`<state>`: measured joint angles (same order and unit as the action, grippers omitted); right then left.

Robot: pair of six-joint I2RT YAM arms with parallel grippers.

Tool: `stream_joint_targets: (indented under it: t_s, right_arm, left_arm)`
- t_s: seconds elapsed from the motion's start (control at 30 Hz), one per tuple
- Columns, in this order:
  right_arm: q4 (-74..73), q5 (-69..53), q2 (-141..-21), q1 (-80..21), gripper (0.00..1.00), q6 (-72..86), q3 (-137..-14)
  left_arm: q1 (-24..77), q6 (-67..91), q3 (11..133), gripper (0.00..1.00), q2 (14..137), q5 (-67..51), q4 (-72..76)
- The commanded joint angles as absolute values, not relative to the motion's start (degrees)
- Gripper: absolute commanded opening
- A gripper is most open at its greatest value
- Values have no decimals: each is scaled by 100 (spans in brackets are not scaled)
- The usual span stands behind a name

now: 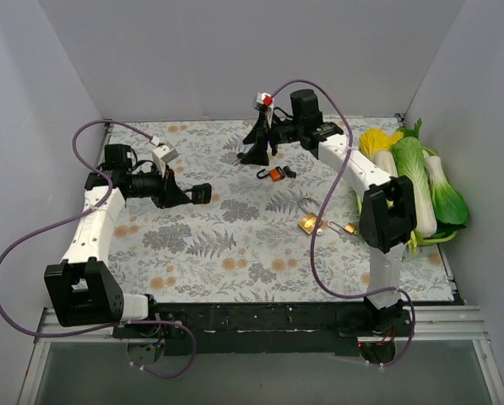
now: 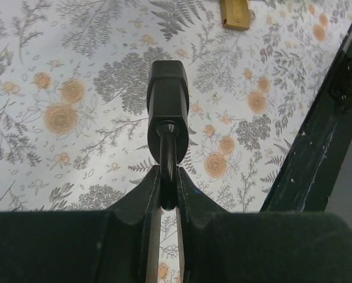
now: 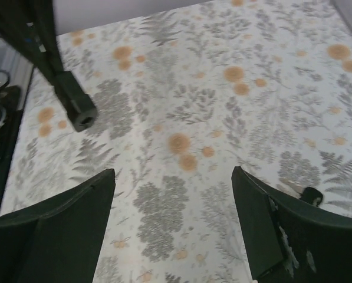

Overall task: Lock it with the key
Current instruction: Place the lock at the center of the board.

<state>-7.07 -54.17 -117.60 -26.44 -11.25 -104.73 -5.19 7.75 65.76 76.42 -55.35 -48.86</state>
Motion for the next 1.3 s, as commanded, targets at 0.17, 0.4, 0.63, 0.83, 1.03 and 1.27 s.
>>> stream_joint_targets:
  t_s: [0.17,0.4,0.63,0.83,1.03,1.27]
  right_arm:
    - [-2188,-6372,-10547,-3497,89,-2539,-9211]
    - [-2443,-6495,-10406,-3814,89,-2575,-9027]
    - [-2549,-6539,-10441,-3858,61,-2523,-8991]
    - [-2417,-6539,-10433,-3885,55,-2294,-9044]
    - [-2136,-6504,-10424,-3929,62,-2014,-9061]
    - [-1916,-6442,-10354,-3981,65,-1977,-8965]
  left_arm:
    - [509,-70,6697,0,7278,-6292,-4940]
    - [852,-44,6697,0,7119,-6407,-4606]
    - [896,-44,6750,0,7049,-6442,-4544]
    - [896,316,6601,0,6926,-6469,-4351]
    - [897,439,6495,0,6820,-6557,-4272]
    - [905,501,6451,0,6767,-6662,-4298]
